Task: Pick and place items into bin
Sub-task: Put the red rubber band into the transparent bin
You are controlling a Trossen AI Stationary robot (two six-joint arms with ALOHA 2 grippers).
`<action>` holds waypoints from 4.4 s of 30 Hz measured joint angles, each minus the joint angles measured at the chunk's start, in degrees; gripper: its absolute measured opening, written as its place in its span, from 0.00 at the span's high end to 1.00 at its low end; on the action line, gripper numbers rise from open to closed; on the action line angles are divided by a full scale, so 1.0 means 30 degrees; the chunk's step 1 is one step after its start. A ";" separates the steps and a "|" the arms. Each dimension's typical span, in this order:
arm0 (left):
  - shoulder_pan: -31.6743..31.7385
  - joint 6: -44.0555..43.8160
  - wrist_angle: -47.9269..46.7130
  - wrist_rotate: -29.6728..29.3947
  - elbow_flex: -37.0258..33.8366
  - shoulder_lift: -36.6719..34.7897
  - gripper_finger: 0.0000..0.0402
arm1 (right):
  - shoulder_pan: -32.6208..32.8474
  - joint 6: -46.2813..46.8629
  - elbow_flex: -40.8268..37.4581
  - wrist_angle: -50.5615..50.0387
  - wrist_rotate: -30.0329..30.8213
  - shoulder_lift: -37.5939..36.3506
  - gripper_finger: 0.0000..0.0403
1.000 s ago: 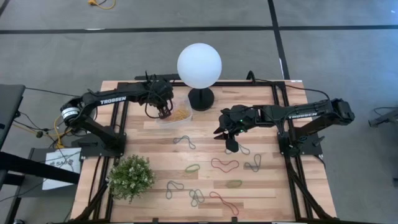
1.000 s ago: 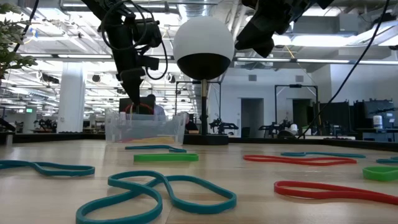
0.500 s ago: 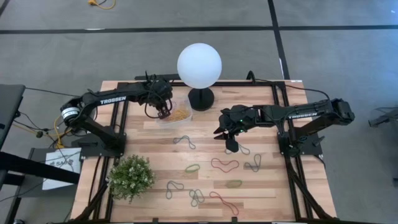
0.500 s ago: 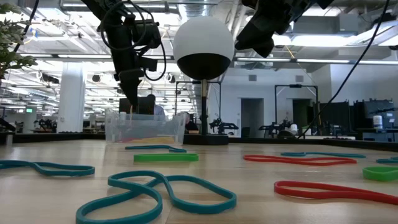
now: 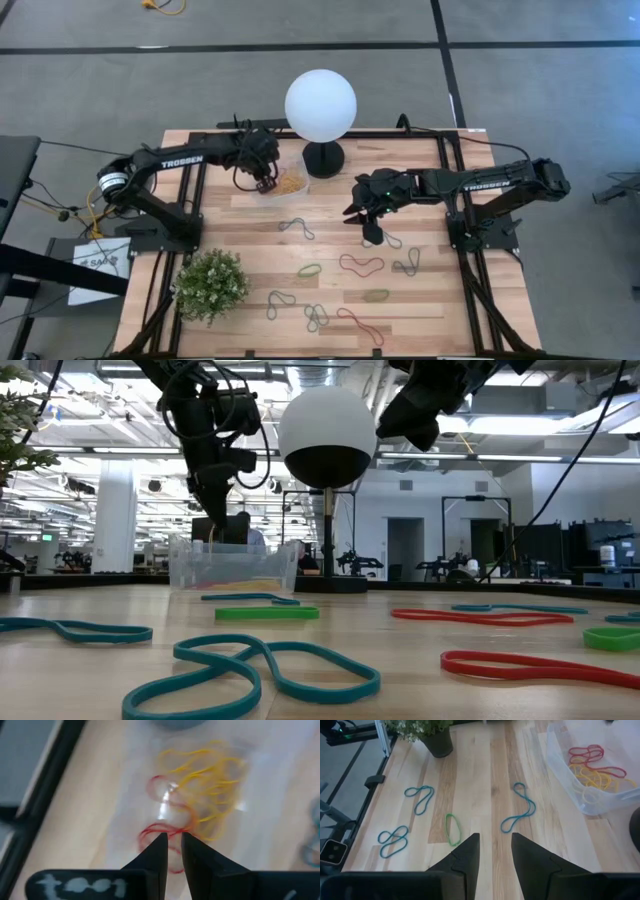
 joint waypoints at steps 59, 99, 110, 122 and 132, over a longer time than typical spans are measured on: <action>-1.6430 -0.6561 -0.0883 -0.5656 0.1377 -0.0015 0.89 | 0.4074 0.4153 0.0007 -0.4472 0.1163 0.5058 0.74; -1.1767 -0.0944 1.0892 0.1928 -0.7869 -0.6994 0.89 | 0.5191 0.3975 0.3585 -0.7273 0.2760 1.1176 0.92; -1.1767 -0.0633 1.0913 0.1351 -0.7861 -0.7009 0.89 | 0.5147 0.2618 0.5898 -0.9681 0.5393 0.9613 0.99; -1.1987 -0.1101 1.0380 0.0524 -0.7851 -0.7009 0.89 | 0.0429 -0.4713 0.8148 -0.0566 0.8407 0.6994 1.00; -1.4368 -0.2258 0.6778 0.2921 -0.7847 -0.7002 0.89 | -0.3189 -0.5691 0.8556 0.7638 0.1959 1.0581 1.00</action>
